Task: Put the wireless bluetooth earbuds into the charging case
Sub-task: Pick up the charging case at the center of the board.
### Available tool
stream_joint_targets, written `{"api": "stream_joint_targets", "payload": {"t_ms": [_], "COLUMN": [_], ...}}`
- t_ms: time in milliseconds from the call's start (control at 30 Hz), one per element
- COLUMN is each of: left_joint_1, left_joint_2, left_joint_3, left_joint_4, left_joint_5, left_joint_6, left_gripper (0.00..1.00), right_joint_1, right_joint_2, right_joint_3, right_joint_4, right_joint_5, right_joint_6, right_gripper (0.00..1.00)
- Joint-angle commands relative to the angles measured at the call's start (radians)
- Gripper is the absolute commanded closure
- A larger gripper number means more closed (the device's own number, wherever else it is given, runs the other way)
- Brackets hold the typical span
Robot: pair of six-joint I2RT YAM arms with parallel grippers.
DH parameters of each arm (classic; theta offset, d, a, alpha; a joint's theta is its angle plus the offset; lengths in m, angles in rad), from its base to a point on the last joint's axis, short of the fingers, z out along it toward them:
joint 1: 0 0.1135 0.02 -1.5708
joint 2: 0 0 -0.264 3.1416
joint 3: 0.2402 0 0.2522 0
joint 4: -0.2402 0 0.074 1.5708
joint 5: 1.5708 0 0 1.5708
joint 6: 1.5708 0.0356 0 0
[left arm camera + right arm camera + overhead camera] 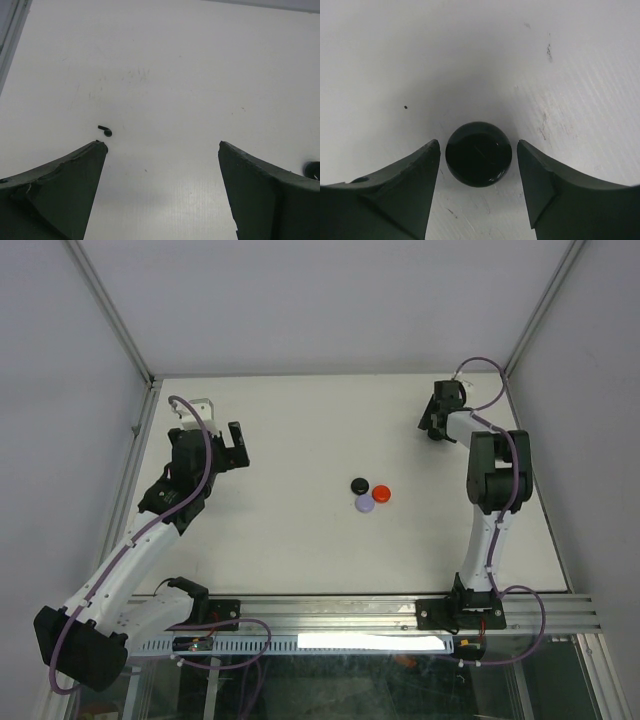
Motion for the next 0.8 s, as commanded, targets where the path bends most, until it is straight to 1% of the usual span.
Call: {"api": "stream_joint_targets", "payload": {"t_ms": [0,100,167,267,333,467,633,767], "left_joint_1": [0.016,0.018,0.019,0.023,0.024,0.033,0.045,0.047], "left_joint_2": [-0.012,-0.014,-0.017,-0.018,-0.019,-0.017,-0.010,0.002], "left_joint_3": [0.009,0.010,0.010,0.009,0.008,0.011,0.017,0.033], "left_joint_4": [0.045,0.042,0.042,0.042,0.042,0.041,0.045,0.046], "left_joint_5": [0.031,0.033,0.039,0.060,0.083,0.139,0.225,0.328], "left_joint_6": [-0.018,-0.018,-0.022,-0.025,-0.027,-0.033,-0.048,-0.068], "left_gripper": [0.01,0.01,0.01,0.01,0.01,0.01,0.01,0.01], "right_joint_1": [0.007,0.009,0.011,0.020,0.030,0.053,0.103,0.166], "right_joint_2": [0.029,0.047,0.048,0.028,0.000,-0.093,-0.269,-0.410], "right_joint_3": [0.060,0.073,0.072,0.047,0.016,-0.070,-0.221,-0.338], "right_joint_4": [-0.021,-0.032,-0.037,-0.033,-0.021,0.015,0.108,0.185], "right_joint_5": [0.026,0.022,0.013,0.005,-0.005,-0.060,-0.158,-0.244], "right_joint_6": [0.012,0.000,-0.006,-0.037,-0.067,-0.130,-0.209,-0.281], "right_gripper": [0.36,0.38,0.42,0.49,0.52,0.56,0.57,0.57]}}
